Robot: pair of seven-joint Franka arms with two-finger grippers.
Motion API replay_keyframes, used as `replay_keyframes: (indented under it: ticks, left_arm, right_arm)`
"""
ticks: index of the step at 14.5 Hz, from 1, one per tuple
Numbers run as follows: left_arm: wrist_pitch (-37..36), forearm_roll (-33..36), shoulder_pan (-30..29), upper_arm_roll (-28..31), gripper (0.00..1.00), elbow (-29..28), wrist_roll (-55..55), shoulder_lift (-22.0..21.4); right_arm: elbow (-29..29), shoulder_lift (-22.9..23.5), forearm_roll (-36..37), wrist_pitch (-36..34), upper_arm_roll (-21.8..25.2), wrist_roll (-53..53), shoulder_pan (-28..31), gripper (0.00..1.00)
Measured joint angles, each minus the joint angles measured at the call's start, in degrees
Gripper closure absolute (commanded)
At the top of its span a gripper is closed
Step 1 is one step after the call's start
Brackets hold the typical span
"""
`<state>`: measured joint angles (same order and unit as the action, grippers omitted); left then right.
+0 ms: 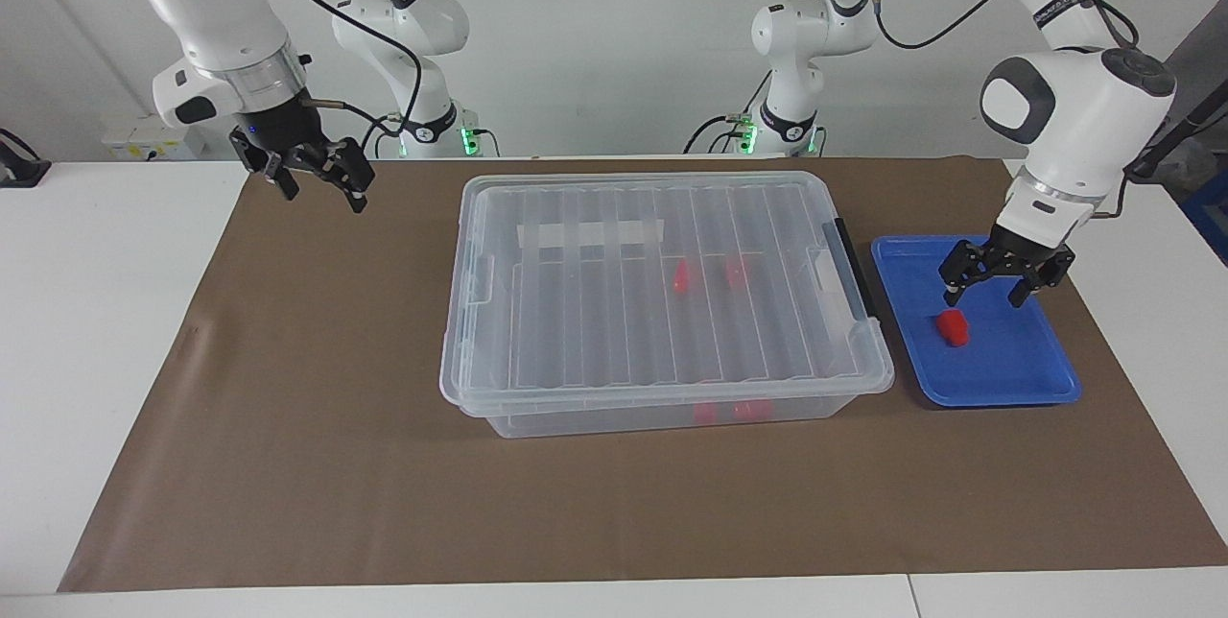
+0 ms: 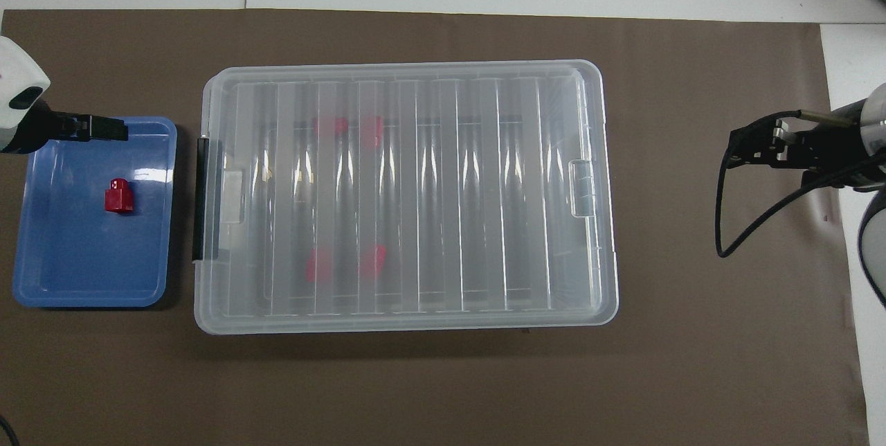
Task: Place red block in blue tray from box
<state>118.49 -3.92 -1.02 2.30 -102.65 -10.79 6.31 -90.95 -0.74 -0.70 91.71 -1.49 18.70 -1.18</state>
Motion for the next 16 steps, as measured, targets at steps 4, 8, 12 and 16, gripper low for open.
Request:
replay_keyframes:
  ticks: [4,8,12,16]
  left_arm:
    - [-14.89,-0.01,2.95,-1.88,0.00,7.35,9.16,-2.68]
    - [-20.04,0.27,5.27,-3.18,0.00,9.48,13.07,-4.25]
    - [-21.29,0.81,4.93,-2.34,0.00,8.52,13.13,-4.80]
    - [-23.88,0.81,5.64,-2.31,0.00,6.70,14.59,-7.99]
  right_arm:
    - [1.64,-0.04,0.00,-2.93,0.34,0.00,0.36,0.00]
    - [1.41,-0.05,0.00,-4.01,0.58,-0.01,1.33,0.00]
    - [1.29,-0.05,0.00,-4.01,0.64,-0.02,1.79,0.00]
    - [1.29,-0.06,0.00,-4.01,0.63,-0.37,1.79,0.00]
